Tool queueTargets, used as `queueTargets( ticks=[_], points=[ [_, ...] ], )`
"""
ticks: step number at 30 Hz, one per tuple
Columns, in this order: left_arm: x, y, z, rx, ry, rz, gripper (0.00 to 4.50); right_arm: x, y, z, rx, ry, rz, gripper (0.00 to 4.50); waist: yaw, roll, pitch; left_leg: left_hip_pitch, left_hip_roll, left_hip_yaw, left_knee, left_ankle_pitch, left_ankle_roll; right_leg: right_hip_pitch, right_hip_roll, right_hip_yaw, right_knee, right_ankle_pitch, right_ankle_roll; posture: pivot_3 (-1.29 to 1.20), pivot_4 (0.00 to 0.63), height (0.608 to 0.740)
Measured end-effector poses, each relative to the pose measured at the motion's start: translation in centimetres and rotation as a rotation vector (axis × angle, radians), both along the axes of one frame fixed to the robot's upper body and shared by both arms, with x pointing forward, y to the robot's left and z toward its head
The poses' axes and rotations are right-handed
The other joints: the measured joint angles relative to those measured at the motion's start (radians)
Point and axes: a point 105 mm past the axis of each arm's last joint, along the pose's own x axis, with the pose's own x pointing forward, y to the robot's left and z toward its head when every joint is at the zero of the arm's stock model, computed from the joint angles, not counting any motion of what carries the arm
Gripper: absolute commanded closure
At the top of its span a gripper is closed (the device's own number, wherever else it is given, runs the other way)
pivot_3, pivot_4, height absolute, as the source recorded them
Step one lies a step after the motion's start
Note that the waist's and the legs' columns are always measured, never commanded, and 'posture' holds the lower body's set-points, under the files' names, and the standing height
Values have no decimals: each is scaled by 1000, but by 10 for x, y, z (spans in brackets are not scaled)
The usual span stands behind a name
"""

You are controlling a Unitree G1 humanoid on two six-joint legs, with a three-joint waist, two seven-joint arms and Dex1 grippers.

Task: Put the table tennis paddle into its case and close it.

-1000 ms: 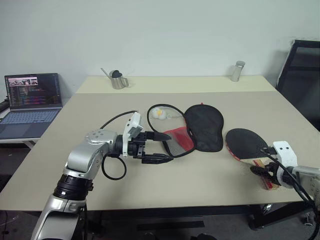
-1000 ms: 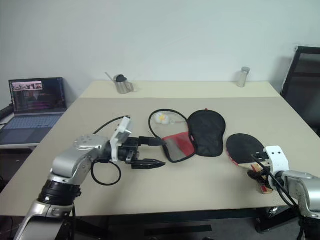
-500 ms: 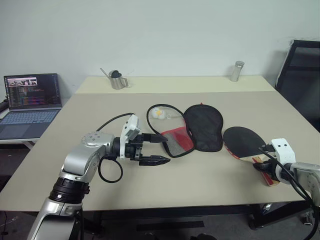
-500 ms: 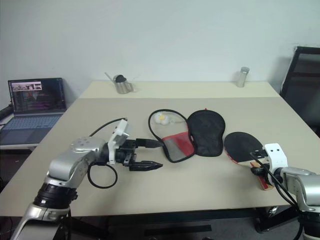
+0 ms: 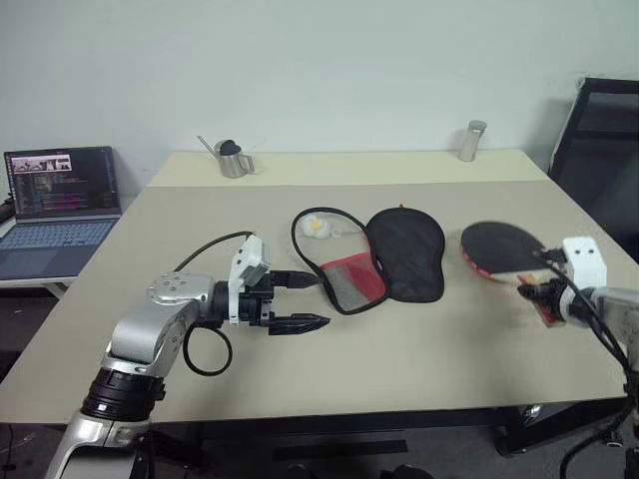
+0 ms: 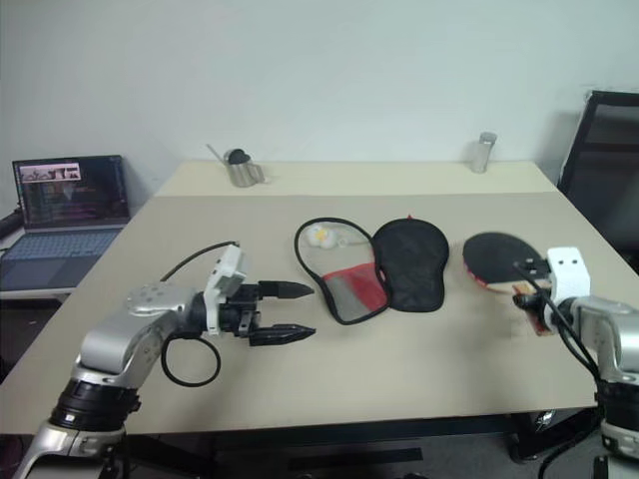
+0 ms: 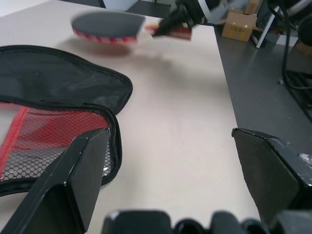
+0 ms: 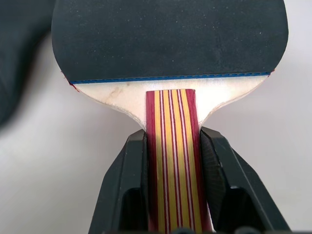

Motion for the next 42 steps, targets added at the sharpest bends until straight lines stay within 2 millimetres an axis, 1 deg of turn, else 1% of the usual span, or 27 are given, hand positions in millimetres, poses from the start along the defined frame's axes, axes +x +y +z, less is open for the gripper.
queueTargets(
  ticks=[1, 3, 8, 11, 14, 16, 19, 26, 36, 38, 39, 42],
  points=[
    [0, 0, 0, 0, 0, -1, 101, 4, 9, 5, 13, -23, 16, 3406, 0, 0, 0, 0, 0, 0, 0, 0, 0, 0, 0, 0, 0, 0, 0, 0, 150, 740],
    [-1, -1, -1, 1, 0, 1, 101, 11, 29, 8, 50, -48, 50, 3406, 0, 0, 0, 0, 1, -1, 0, 0, 0, 0, 1, 1, 0, 0, 0, 0, 150, 740],
    [-1, -2, -1, -1, -2, 6, 101, 27, 87, -11, 144, -17, 119, 3406, 0, 0, 0, 0, 0, 0, 0, 0, 0, 0, 1, 2, 0, 0, 0, 0, 150, 740],
    [-1, -3, -2, -4, -1, 4, 101, 38, 111, -17, 165, -10, 134, 3406, 0, 0, 0, 0, 0, 0, 0, 0, 0, 0, 1, 3, 0, 0, 0, 0, 150, 740],
    [-1, -4, -2, -5, -1, 3, 101, 51, 125, -18, 169, -27, 131, 3406, 0, 0, 0, 0, 0, 0, 0, 0, 0, -1, 1, 3, 1, 0, -1, 0, 150, 740],
    [-1, -4, -2, -8, 0, 2, 101, 59, 130, -20, 158, -38, 130, 3406, 1, 0, 0, 0, 0, 0, 0, 0, 0, 0, 1, 2, 0, 0, -1, 0, 150, 740],
    [-1, -5, -2, -8, 1, 1, 101, 69, 130, -26, 153, -39, 113, 3406, 1, 0, 0, 0, 0, 0, 0, 0, 0, -1, 1, 3, 0, 1, -1, 0, 150, 740],
    [-1, -5, -3, -10, 1, 3, 101, 80, 135, -50, 122, -1, 94, 3406, -3, 0, 0, 0, 0, 0, 0, 0, 0, -1, 1, 4, 1, 1, -1, 0, 150, 740],
    [-1, -5, -4, -8, -1, 13, 101, 88, 141, -54, 100, -8, 93, 3406, -4, 0, 0, 0, 0, 0, 0, 0, 0, -1, 1, 4, 1, 1, -1, 0, 150, 740],
    [-2, -6, -3, -7, -4, 13, 101, 89, 142, -54, 97, -14, 90, 2694, -4, 0, 0, 0, 0, 1, 0, 0, 0, -1, 1, 4, 1, 1, -1, 0, 150, 740],
    [-2, -5, -4, -6, -4, 14, 101, 89, 143, -54, 98, -17, 90, 2475, -4, 0, 0, 0, 0, 1, 0, 0, 0, -1, 1, 4, 1, 1, -1, 0, 150, 740],
    [-2, -5, -5, -5, -1, 17, 101, 89, 146, -51, 100, -29, 95, 1417, -4, 0, 0, 0, 0, 1, 0, 0, 0, -1, 1, 4, 2, 1, -1, 0, 150, 740]
  ],
)
